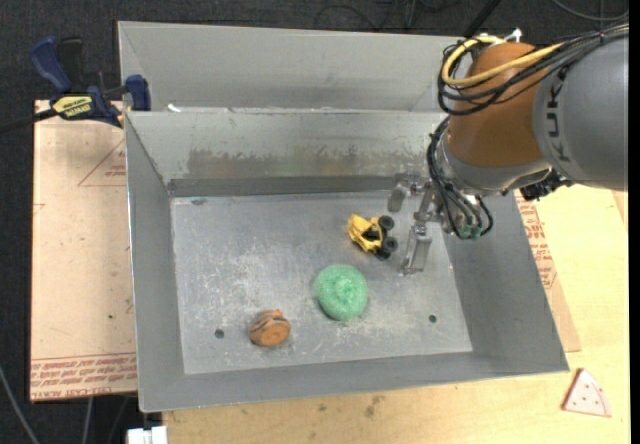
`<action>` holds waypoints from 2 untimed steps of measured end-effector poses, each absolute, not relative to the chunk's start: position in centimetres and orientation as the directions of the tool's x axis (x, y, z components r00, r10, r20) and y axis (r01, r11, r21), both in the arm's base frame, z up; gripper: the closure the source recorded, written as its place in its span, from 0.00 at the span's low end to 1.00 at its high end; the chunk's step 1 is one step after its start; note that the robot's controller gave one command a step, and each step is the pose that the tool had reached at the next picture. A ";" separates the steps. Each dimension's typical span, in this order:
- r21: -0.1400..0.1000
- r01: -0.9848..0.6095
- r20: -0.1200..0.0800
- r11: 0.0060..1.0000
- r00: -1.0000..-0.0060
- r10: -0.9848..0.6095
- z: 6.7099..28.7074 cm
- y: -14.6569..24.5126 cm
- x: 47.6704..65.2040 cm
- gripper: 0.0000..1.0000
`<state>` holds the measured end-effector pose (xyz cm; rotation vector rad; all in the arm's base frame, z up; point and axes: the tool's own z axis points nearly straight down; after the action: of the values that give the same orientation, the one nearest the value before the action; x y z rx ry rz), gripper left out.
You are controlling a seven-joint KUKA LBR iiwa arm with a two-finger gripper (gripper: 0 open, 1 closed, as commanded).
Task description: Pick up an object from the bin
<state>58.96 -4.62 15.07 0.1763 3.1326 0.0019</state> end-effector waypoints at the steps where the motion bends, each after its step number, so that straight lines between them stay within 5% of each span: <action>1: 0.001 0.179 -0.009 0.984 -0.984 0.179 8.7 -4.7 58.8 0.00; 2: 0.003 0.191 -0.014 0.982 -0.982 0.191 7.5 -4.8 60.6 1.00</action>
Offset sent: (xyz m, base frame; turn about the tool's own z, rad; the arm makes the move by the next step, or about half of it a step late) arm 0.0123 -0.0023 -0.0807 0.0808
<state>60.64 -4.83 7.47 0.2998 3.1126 0.0020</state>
